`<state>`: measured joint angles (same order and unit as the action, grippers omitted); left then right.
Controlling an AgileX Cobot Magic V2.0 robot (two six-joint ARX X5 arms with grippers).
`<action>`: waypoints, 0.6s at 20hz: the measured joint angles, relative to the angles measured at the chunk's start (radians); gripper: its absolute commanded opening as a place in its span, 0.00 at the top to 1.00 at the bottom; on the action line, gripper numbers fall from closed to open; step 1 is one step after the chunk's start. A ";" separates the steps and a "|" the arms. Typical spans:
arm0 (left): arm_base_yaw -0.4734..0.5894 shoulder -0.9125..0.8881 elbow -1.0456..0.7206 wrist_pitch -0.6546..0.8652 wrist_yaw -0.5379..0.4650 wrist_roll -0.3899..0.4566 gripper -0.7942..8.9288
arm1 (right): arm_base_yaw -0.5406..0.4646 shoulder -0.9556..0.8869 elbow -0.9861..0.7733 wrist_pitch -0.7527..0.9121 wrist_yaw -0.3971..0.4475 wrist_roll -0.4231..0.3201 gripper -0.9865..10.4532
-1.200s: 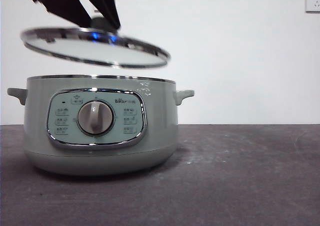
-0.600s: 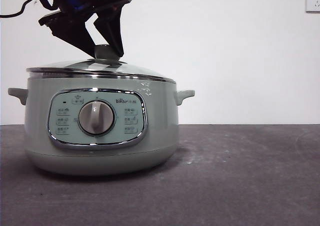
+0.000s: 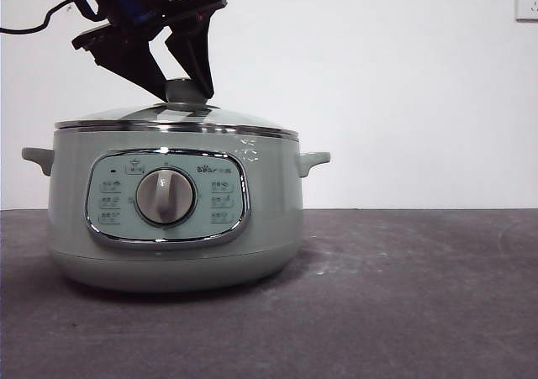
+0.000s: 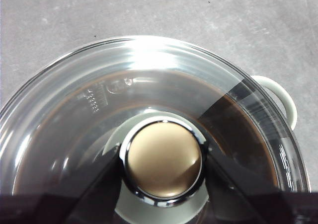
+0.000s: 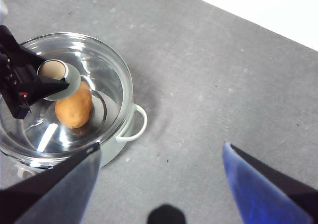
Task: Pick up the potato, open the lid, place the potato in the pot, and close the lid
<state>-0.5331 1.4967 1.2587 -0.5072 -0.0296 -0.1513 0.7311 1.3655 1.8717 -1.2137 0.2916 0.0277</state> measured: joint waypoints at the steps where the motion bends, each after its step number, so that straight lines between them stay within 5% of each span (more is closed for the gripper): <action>1: 0.000 0.000 0.002 -0.005 0.001 0.000 0.93 | 0.000 0.000 0.000 -0.003 0.000 0.003 0.56; 12: 0.026 0.006 0.010 -0.027 0.086 0.005 0.93 | 0.000 0.000 0.000 -0.021 0.000 0.014 0.56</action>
<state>-0.5068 1.5032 1.2686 -0.5343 0.0566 -0.1467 0.7311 1.3655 1.8717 -1.2343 0.2916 0.0414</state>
